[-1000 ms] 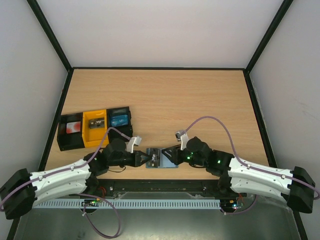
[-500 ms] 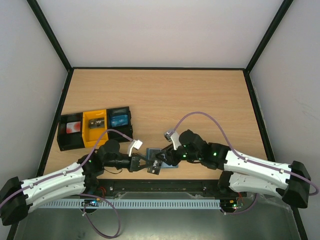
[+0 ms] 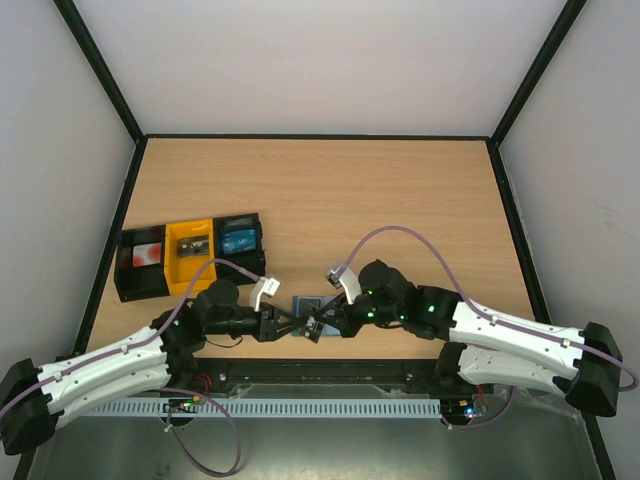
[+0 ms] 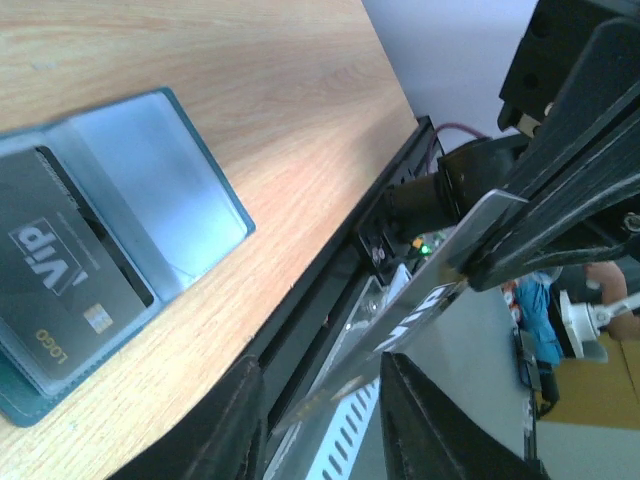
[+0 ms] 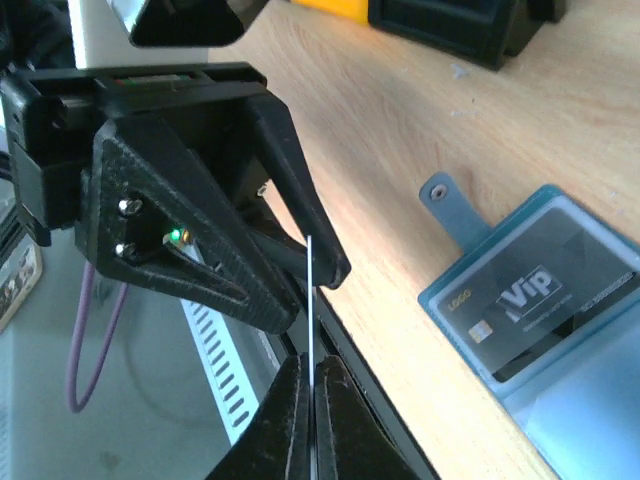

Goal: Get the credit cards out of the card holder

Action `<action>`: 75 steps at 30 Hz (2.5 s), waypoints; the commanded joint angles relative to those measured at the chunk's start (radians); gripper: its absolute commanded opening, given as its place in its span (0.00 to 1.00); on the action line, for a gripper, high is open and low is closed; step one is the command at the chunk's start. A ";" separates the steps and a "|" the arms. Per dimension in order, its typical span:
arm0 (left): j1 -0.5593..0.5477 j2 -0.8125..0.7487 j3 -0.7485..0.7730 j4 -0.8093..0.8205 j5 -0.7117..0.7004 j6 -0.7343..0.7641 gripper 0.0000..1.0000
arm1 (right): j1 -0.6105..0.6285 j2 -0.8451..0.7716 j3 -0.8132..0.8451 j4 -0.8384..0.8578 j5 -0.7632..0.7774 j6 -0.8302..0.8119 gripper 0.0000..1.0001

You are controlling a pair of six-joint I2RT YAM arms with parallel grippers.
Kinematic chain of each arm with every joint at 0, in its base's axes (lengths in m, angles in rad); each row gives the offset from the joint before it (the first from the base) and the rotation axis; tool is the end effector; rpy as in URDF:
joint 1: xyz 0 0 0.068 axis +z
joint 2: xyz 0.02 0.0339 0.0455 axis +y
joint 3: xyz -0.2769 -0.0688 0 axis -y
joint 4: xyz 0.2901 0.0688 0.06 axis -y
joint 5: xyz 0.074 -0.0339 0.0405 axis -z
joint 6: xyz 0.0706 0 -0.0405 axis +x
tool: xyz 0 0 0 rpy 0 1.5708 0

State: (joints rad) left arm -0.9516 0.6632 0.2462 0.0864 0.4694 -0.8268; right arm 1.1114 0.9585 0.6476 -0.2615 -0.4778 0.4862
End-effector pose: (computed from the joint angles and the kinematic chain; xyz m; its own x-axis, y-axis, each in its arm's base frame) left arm 0.1022 -0.1984 0.1769 -0.8447 0.0545 -0.5325 0.5214 0.3091 -0.7954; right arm 0.0908 0.2567 0.2344 -0.6643 -0.4071 -0.6268 -0.7430 0.2687 0.6130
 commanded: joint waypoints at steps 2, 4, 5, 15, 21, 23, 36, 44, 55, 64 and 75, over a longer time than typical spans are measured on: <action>0.002 -0.108 0.065 -0.103 -0.180 -0.062 0.44 | -0.001 -0.072 -0.063 0.150 0.069 0.134 0.02; 0.002 -0.163 0.078 -0.132 -0.259 -0.091 0.57 | -0.001 -0.078 -0.092 0.224 0.080 0.201 0.02; 0.002 -0.190 0.085 -0.150 -0.296 -0.107 0.66 | -0.001 -0.075 -0.103 0.264 0.091 0.229 0.02; 0.002 -0.360 0.059 -0.200 -0.468 -0.234 1.00 | 0.000 -0.057 -0.141 0.521 0.337 0.527 0.02; 0.002 -0.372 0.013 -0.103 -0.470 -0.334 1.00 | -0.001 -0.067 -0.179 0.698 0.445 0.673 0.02; 0.002 -0.370 -0.041 0.030 -0.454 -0.392 0.99 | 0.000 -0.065 -0.184 0.746 0.463 0.698 0.02; 0.002 -0.202 -0.098 0.446 -0.421 -0.431 0.73 | -0.001 -0.014 -0.205 0.865 0.518 0.811 0.02; 0.001 -0.130 -0.079 0.522 -0.419 -0.419 0.61 | 0.001 -0.010 -0.221 0.878 0.530 0.828 0.02; 0.002 -0.145 -0.102 0.525 -0.493 -0.408 0.34 | 0.001 0.008 -0.253 0.901 0.502 0.850 0.02; 0.002 -0.092 -0.090 0.526 -0.488 -0.400 0.47 | 0.001 0.010 -0.286 0.946 0.501 0.881 0.02; 0.003 -0.059 -0.101 0.584 -0.474 -0.403 0.16 | 0.001 0.000 -0.299 0.954 0.514 0.877 0.02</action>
State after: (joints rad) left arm -0.9504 0.5972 0.1555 0.6140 -0.0021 -1.2438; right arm 1.1110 0.9592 0.3550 0.6437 0.0212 1.3556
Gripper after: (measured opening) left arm 0.213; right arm 0.021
